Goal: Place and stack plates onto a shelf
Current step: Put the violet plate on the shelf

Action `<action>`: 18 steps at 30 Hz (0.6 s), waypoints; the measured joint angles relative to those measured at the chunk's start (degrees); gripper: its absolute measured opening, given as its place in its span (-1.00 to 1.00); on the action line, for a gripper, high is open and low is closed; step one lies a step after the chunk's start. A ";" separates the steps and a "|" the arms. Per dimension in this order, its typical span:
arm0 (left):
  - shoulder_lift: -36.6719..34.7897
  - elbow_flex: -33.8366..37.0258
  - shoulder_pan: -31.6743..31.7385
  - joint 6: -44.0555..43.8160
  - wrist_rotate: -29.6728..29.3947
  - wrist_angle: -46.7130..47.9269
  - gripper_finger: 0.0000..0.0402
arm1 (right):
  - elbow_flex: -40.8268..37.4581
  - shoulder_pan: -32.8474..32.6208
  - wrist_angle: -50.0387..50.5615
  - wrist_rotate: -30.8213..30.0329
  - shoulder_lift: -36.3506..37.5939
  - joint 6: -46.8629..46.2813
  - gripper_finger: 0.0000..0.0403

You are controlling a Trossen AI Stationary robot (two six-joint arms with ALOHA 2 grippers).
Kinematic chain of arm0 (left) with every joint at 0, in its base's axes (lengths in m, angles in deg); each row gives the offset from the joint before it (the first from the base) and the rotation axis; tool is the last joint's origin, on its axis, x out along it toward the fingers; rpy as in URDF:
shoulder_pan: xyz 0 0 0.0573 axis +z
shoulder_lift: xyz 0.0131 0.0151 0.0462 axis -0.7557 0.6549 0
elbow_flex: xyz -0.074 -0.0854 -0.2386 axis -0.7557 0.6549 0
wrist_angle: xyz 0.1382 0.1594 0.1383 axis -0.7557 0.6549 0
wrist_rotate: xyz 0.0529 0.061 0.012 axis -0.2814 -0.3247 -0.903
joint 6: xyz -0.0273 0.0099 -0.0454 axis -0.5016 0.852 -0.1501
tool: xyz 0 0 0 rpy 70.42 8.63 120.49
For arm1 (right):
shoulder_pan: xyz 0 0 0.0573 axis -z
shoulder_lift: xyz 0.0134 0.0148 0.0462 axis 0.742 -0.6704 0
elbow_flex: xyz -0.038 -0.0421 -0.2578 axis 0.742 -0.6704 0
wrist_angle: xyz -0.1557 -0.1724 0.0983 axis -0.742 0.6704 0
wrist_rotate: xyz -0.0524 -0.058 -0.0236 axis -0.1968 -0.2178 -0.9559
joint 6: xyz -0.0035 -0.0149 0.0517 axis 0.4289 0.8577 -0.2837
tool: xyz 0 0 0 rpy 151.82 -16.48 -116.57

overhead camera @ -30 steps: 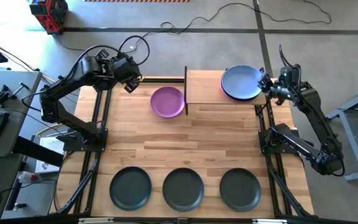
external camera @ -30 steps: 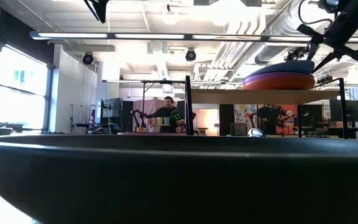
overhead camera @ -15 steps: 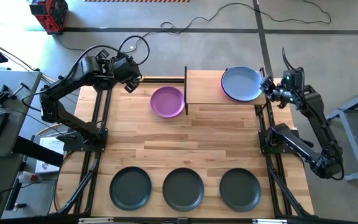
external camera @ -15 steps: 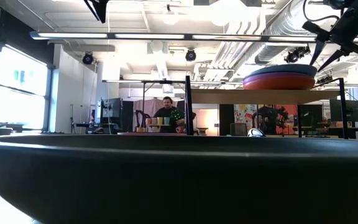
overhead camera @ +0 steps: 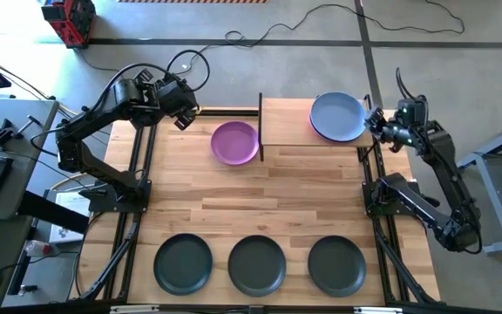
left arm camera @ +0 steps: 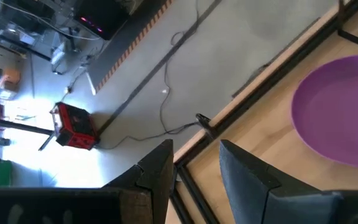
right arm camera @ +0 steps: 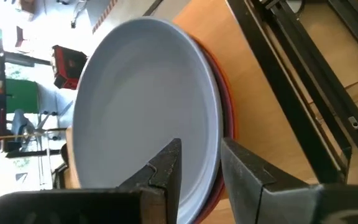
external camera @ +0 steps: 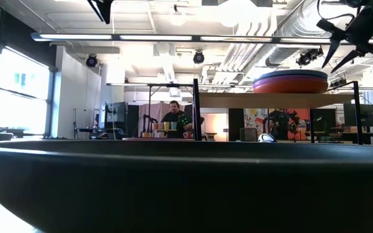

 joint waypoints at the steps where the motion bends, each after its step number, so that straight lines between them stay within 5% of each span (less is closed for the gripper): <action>1: 0.00 0.00 0.00 0.02 1.01 0.02 -0.40 | 0.00 0.00 -0.20 0.56 0.52 0.02 -0.54; 7: 0.00 0.45 1.44 0.04 15.08 -0.06 -0.40 | 0.00 -0.02 -6.17 8.42 3.51 -0.03 -0.54; 18: 0.04 12.17 3.64 1.62 18.70 -1.50 -0.40 | 0.00 -4.48 -18.88 17.61 8.90 -3.08 -0.54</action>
